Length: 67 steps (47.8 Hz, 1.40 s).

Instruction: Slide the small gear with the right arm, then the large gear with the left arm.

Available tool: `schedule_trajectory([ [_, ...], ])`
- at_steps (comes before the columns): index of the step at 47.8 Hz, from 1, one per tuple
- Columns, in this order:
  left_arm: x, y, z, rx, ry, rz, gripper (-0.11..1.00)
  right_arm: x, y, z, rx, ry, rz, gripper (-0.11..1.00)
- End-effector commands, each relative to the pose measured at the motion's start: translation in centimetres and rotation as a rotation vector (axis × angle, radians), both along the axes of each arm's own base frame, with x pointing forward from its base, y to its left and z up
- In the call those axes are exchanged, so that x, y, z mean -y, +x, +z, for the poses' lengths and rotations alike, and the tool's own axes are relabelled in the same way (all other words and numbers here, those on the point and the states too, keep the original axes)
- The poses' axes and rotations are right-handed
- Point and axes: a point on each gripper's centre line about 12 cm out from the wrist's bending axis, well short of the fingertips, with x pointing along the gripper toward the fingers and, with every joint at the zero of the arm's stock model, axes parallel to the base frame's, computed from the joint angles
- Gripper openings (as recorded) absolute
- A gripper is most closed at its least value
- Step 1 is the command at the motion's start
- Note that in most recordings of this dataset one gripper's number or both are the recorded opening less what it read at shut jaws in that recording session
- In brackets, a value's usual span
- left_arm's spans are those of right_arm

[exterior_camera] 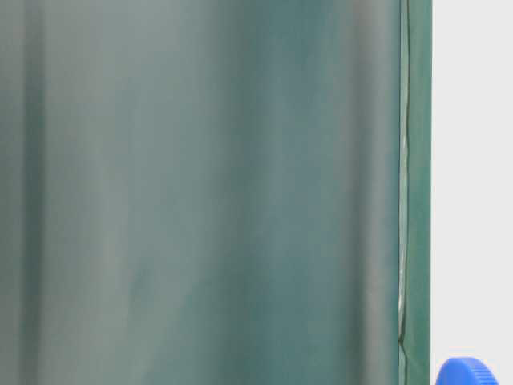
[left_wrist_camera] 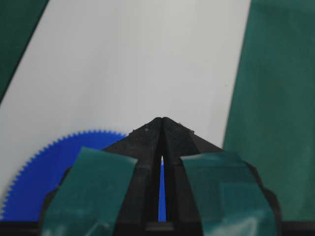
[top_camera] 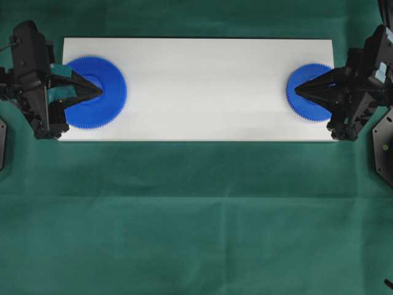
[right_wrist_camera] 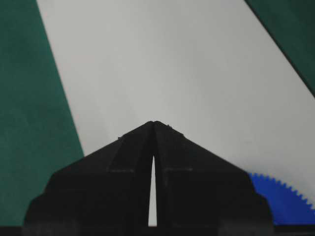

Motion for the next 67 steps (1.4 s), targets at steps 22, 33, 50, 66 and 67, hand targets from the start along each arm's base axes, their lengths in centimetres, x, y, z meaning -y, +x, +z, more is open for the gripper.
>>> schedule_trajectory([
  [22, 3.4, 0.9, 1.1, 0.076, -0.003, -0.134, 0.0, -2.0, 0.6, 0.9, 0.091, -0.011, 0.107, 0.5],
  [33, 3.4, 0.8, 1.0, 0.076, -0.003, -0.134, 0.0, -2.1, 0.2, 1.0, 0.104, -0.016, 0.108, 0.5],
  [50, 3.5, -0.6, 1.6, 0.139, 0.007, -0.134, 0.0, -2.2, -0.7, 1.3, 0.139, -0.024, 0.108, 0.5],
  [66, 3.7, -2.7, 1.8, 0.23, 0.02, -0.133, 0.0, -2.4, -1.3, 1.1, 0.149, -0.028, 0.108, 0.5],
  [67, 3.7, -2.9, 1.8, 0.234, 0.021, -0.133, 0.0, -2.3, -1.4, 1.0, 0.147, -0.027, 0.107, 0.5],
])
